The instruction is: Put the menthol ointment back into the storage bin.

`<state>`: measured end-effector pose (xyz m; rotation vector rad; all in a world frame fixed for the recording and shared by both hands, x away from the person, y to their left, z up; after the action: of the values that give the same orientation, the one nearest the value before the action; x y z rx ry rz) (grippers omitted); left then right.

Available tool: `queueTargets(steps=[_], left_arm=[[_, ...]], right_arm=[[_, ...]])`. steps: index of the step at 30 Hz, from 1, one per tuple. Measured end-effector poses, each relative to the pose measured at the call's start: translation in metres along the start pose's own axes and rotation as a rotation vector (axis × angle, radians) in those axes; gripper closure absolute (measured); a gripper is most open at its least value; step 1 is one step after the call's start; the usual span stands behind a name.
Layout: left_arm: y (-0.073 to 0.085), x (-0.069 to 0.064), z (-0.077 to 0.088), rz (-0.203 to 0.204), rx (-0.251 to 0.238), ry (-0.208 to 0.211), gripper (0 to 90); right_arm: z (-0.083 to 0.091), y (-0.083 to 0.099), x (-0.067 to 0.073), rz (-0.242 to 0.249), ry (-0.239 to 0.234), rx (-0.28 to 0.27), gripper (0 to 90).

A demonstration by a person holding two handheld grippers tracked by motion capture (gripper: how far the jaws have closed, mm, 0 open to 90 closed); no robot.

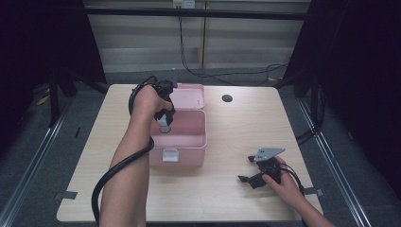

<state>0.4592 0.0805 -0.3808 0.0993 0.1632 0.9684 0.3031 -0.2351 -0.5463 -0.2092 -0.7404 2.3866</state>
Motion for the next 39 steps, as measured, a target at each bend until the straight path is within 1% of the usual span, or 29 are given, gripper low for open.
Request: queueTargets(steps=[1,2,3,4,5,6,7,8,11,12,15,18,20,21,22,24,25,27,29,34,35,36,39], left_arm=[[-0.001,0.000,-0.002,0.003,-0.001,0.001,50.6],[-0.002,0.000,-0.003,0.024,-0.005,0.004,50.6],[-0.003,0.001,-0.005,0.021,-0.001,0.005,50.7],[-0.004,0.000,-0.006,0.038,-0.009,0.014,50.6],[-0.005,0.002,-0.007,0.027,-0.002,0.011,50.7],[-0.006,0.001,-0.008,0.041,-0.011,0.011,50.7],[-0.007,0.002,-0.009,0.040,-0.015,0.007,50.7],[-0.007,0.002,-0.009,0.044,-0.009,0.000,50.7],[-0.010,0.003,-0.013,0.049,-0.021,-0.007,50.6],[-0.012,0.002,-0.014,0.058,-0.032,-0.002,50.6],[-0.015,0.003,-0.017,0.061,-0.039,-0.010,50.6],[-0.018,0.002,-0.020,0.078,-0.052,-0.011,50.6],[-0.020,0.002,-0.023,0.086,-0.055,-0.008,50.6],[-0.021,0.003,-0.023,0.079,-0.054,-0.013,50.6],[-0.022,0.003,-0.025,0.089,-0.053,-0.011,50.6],[-0.023,0.003,-0.027,0.095,-0.050,-0.009,50.6],[-0.023,0.004,-0.028,0.092,-0.050,-0.016,50.6],[-0.024,0.005,-0.030,0.103,-0.055,-0.017,50.6],[-0.024,0.007,-0.032,0.103,-0.058,-0.020,50.6],[-0.024,0.013,-0.038,0.125,-0.093,-0.022,50.6],[-0.024,0.015,-0.040,0.122,-0.087,-0.022,50.6],[-0.024,0.016,-0.042,0.137,-0.095,-0.023,50.6],[-0.023,0.019,-0.049,0.144,-0.093,-0.020,50.6]], right_arm=[[0.000,0.000,0.000,0.000,0.000,0.000,9.9],[0.000,0.000,0.000,0.000,0.000,0.000,9.9],[0.000,0.000,0.000,0.001,0.001,-0.001,9.9],[0.000,0.000,0.000,-0.001,0.000,0.000,9.9],[0.000,0.000,0.000,0.001,0.000,0.000,9.9],[0.000,0.000,0.000,-0.001,0.000,0.000,9.9],[0.000,0.000,0.000,0.001,0.000,-0.001,9.9],[0.000,0.000,0.000,0.001,0.000,-0.001,9.9],[0.000,0.000,0.000,0.002,0.001,-0.002,9.9],[0.000,0.000,0.000,0.003,0.001,-0.002,9.9],[0.000,0.000,0.000,0.002,0.001,-0.002,9.9],[0.000,0.000,0.000,-0.001,0.001,-0.003,9.9],[0.000,0.000,0.000,-0.001,0.001,-0.002,9.9],[0.000,0.000,0.000,-0.001,0.001,-0.002,9.9],[0.000,0.000,0.000,-0.001,0.001,-0.002,9.9],[0.000,0.000,0.000,-0.002,0.001,-0.002,9.9],[0.000,0.000,0.000,-0.001,0.001,-0.003,9.9],[0.000,0.000,0.000,-0.001,0.001,-0.003,9.9],[0.000,0.000,0.000,-0.003,0.001,-0.001,9.9],[0.000,0.000,0.000,-0.003,0.002,-0.001,9.9],[0.000,0.000,0.000,-0.002,0.001,-0.002,9.9],[0.000,0.000,0.000,-0.002,0.001,-0.002,9.9],[0.000,0.000,0.000,-0.002,0.001,-0.001,9.9]])
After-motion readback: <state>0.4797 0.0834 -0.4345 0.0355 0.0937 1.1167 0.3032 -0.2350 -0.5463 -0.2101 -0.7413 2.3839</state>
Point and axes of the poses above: each handheld gripper's, and its own axes: z roughly backward along the jaws, y roughly out of its underside, x roughly to its left, the point moved 5 cm from there along -z, roughly forward along the jaws, and after that the axes turned 12 degrees about x, right-handed, at the moved point
